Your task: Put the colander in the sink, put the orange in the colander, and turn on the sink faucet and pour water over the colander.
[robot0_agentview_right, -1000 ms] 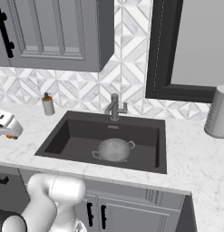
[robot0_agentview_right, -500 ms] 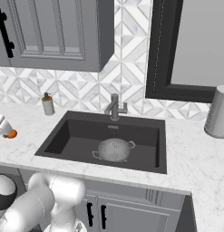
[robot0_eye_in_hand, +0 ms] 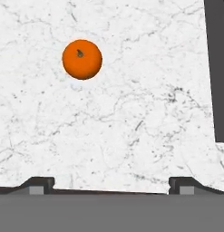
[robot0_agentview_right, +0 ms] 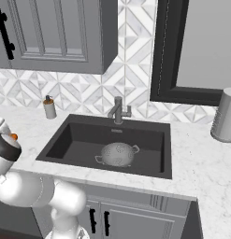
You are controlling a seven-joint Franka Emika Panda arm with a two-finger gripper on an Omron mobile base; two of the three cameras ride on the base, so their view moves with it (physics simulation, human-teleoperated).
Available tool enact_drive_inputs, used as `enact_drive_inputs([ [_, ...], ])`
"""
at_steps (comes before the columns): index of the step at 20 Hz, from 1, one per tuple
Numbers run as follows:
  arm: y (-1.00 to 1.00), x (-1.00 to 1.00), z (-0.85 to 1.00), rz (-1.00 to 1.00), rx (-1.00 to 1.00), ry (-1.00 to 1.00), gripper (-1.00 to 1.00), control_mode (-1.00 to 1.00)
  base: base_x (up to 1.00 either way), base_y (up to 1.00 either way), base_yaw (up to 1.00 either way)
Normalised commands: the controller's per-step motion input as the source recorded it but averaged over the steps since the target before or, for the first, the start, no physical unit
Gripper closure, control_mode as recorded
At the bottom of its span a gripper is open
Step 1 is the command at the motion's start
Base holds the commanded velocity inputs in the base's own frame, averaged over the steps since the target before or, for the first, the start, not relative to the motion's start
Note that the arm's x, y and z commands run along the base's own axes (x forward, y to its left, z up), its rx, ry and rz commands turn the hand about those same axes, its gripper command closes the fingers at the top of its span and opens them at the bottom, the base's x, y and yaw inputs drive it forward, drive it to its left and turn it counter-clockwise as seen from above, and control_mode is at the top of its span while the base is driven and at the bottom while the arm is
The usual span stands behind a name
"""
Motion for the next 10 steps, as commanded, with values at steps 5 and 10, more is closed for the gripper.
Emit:
enact_drive_inputs([
  [5,0.06,0.41,-0.39,0.0,-0.01,0.12,-1.0,-1.0,0.0,0.0,0.0],
  [10,0.01,0.34,-0.38,0.0,0.0,0.09,-1.0,-1.0,0.0,0.0,0.0],
])
